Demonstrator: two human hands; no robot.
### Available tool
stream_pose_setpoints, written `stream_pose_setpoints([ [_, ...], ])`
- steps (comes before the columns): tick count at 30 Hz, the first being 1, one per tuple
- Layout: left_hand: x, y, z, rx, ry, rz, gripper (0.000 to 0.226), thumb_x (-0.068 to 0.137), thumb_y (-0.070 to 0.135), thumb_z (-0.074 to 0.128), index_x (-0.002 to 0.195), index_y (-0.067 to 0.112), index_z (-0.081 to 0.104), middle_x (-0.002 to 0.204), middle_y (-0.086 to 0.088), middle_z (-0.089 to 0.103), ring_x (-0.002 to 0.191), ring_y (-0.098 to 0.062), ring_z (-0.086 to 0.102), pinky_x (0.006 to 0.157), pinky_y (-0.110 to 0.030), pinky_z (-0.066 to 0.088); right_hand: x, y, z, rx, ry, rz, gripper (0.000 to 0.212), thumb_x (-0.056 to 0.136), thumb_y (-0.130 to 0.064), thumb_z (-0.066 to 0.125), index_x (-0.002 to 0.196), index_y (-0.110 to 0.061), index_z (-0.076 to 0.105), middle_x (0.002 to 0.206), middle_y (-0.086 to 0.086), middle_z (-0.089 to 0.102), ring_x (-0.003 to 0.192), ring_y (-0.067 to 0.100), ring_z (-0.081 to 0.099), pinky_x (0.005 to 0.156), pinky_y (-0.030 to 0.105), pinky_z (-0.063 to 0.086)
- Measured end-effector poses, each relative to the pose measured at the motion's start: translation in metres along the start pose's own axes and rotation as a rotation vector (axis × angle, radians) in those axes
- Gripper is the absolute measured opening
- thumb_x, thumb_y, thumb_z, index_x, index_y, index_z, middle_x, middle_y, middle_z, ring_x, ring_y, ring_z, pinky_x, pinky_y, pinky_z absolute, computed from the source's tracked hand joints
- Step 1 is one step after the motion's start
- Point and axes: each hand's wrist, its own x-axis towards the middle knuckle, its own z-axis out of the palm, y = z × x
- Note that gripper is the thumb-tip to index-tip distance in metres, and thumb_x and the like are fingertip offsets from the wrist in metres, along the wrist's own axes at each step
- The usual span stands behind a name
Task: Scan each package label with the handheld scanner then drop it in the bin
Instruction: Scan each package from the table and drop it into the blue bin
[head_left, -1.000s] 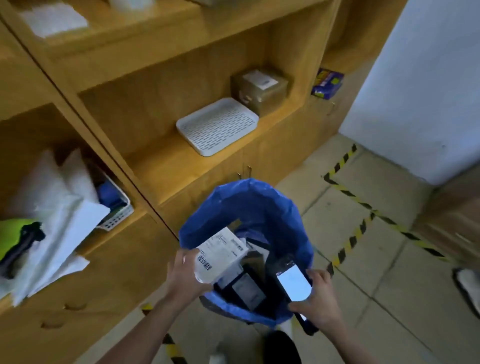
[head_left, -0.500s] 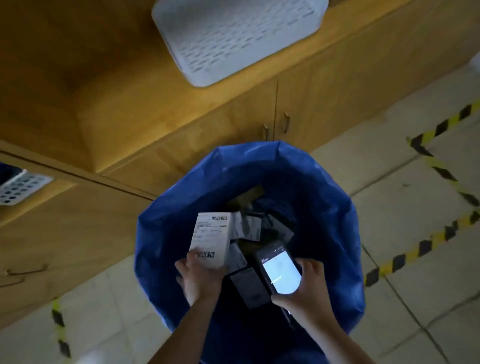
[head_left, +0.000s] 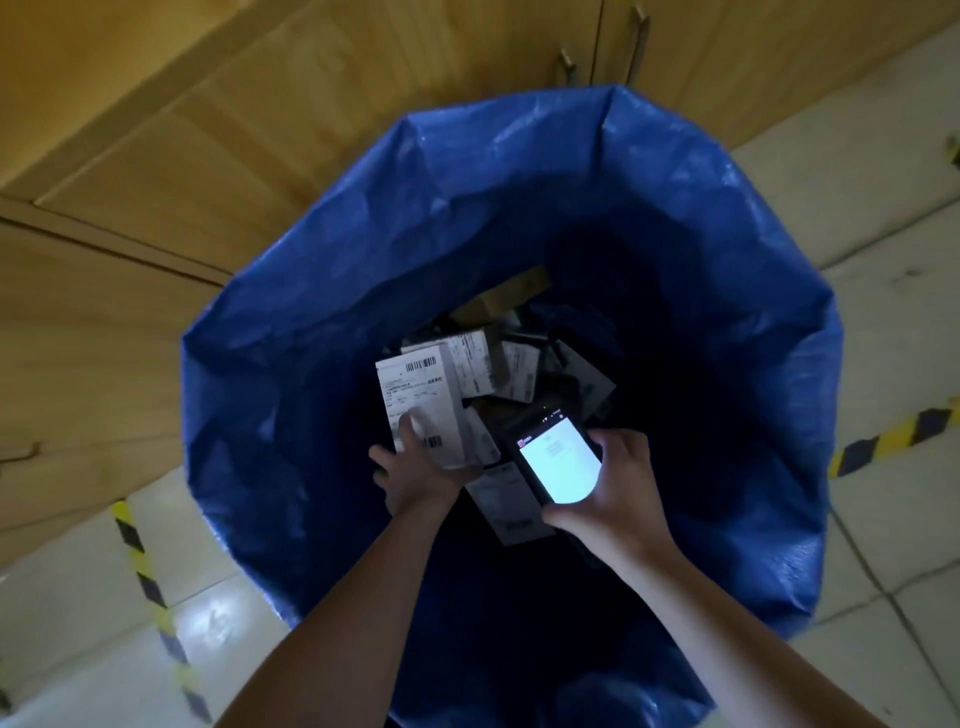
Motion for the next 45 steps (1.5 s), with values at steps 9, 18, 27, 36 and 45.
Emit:
stream_pose_setpoints([
  [9,-0.034,0.006,-0.079,0.148,0.004,0.288,0.082,0.074,0.04,0.076,0.14,0.03,0.029,0.128,-0.007,0.037,0.118,-0.029,0.039,0.084,-0.042,0.048,-0.059,-0.048,-0.035,0.047,0.131,0.026,0.087,0.045,-0.021,0.083,0.124,-0.014,0.048,0.111,-0.014,0.028,0.092,0.005,0.042,0.079,0.019,0.038],
  [18,-0.105,-0.015,-0.199,0.359,-0.096,0.686,0.05,0.087,0.04,0.066,0.129,0.029,0.04,0.125,-0.004,0.047,0.11,-0.026,0.054,0.087,-0.041,0.05,-0.203,-0.116,-0.05,0.141,0.403,0.151,0.085,0.046,-0.027,0.082,0.122,-0.02,0.046,0.116,-0.012,0.031,0.091,0.003,0.041,0.076,0.019,0.039],
  [27,-0.221,0.019,-0.261,0.575,-0.168,1.186,0.044,0.086,0.023,0.063,0.126,0.025,0.044,0.12,0.001,0.055,0.098,-0.016,0.054,0.079,-0.029,0.043,-0.388,-0.139,-0.08,0.319,0.764,0.224,0.08,0.044,-0.027,0.077,0.118,-0.021,0.048,0.111,-0.015,0.03,0.092,0.002,0.048,0.071,0.01,0.041],
  [36,-0.413,0.019,-0.165,0.791,-0.296,1.705,0.046,0.086,0.029,0.065,0.129,0.031,0.047,0.106,0.01,0.056,0.095,-0.007,0.058,0.074,-0.024,0.048,-0.592,-0.088,-0.058,0.399,1.109,0.548,0.079,0.043,-0.035,0.074,0.117,-0.025,0.045,0.112,-0.014,0.031,0.096,0.006,0.048,0.073,0.021,0.049],
  [45,-0.597,-0.131,-0.059,1.063,-0.614,2.156,0.056,0.085,0.024,0.07,0.136,0.022,0.046,0.108,0.007,0.057,0.097,-0.01,0.057,0.086,-0.023,0.049,-0.807,-0.038,0.065,0.502,1.398,0.963,0.08,0.042,-0.038,0.072,0.117,-0.027,0.044,0.109,-0.018,0.028,0.089,0.006,0.052,0.066,0.025,0.053],
])
